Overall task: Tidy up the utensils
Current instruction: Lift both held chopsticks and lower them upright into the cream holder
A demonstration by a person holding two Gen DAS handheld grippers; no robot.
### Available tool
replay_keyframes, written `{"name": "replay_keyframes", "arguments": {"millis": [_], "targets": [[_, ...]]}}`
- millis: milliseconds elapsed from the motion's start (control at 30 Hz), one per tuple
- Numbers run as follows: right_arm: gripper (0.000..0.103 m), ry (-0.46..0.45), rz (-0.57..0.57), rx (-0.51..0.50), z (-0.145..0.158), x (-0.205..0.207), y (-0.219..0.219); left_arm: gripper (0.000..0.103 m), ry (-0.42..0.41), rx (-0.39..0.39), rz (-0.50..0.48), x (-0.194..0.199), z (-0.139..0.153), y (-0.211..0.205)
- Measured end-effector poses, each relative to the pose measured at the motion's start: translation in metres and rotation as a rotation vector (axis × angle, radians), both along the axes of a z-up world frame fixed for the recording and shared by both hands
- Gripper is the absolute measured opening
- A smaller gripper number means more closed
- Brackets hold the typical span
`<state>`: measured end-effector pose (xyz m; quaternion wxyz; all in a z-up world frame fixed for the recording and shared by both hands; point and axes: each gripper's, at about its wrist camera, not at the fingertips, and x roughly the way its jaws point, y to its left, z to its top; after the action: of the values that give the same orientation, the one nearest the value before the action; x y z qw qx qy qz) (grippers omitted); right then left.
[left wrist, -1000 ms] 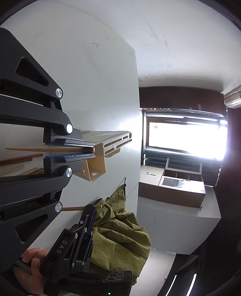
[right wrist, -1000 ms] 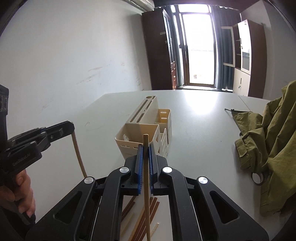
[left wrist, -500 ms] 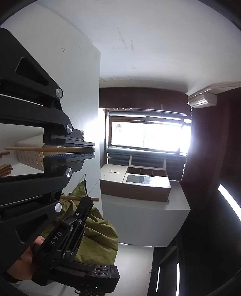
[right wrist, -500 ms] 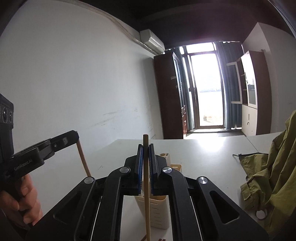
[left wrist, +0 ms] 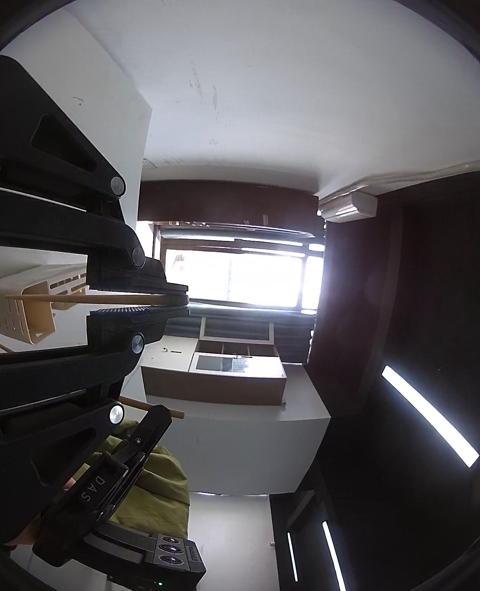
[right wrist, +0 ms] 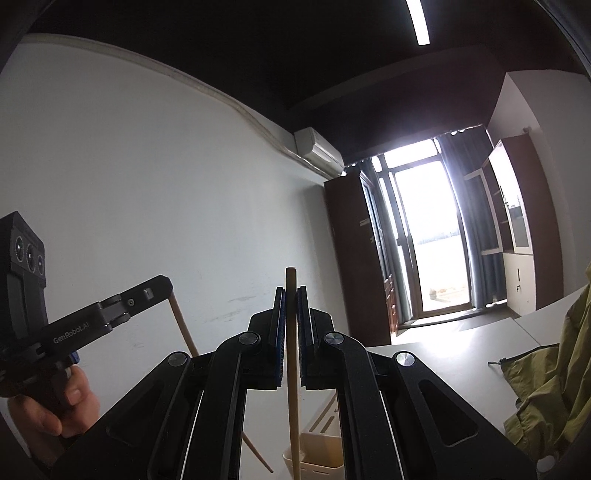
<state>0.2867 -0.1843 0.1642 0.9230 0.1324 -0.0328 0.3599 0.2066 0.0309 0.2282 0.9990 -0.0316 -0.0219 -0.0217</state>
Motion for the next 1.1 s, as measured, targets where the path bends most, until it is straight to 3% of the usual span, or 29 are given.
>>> {"name": "replay_keyframes", "arguments": {"millis": [133,333,600,733,1100], "targets": [[0.007,-0.068,0.005,0.081,0.002,-0.001,-0.009,0.005,-0.074,-0.031,0.016,-0.006,0.006,0.004],[0.007,-0.125,-0.003,0.138,0.004,0.007,-0.011,0.005,-0.088,-0.051,-0.004,0.007,0.006,0.004],[0.007,-0.107,-0.045,0.086,-0.014,0.036,0.006,0.005,0.008,-0.005,0.014,0.047,-0.013,-0.006],[0.007,-0.086,-0.048,0.038,-0.021,0.042,0.015,0.005,0.092,-0.04,-0.027,0.066,-0.024,-0.001],[0.007,0.016,-0.039,-0.055,-0.043,0.061,0.028,0.006,0.192,0.025,-0.043,0.081,-0.054,-0.011]]}}
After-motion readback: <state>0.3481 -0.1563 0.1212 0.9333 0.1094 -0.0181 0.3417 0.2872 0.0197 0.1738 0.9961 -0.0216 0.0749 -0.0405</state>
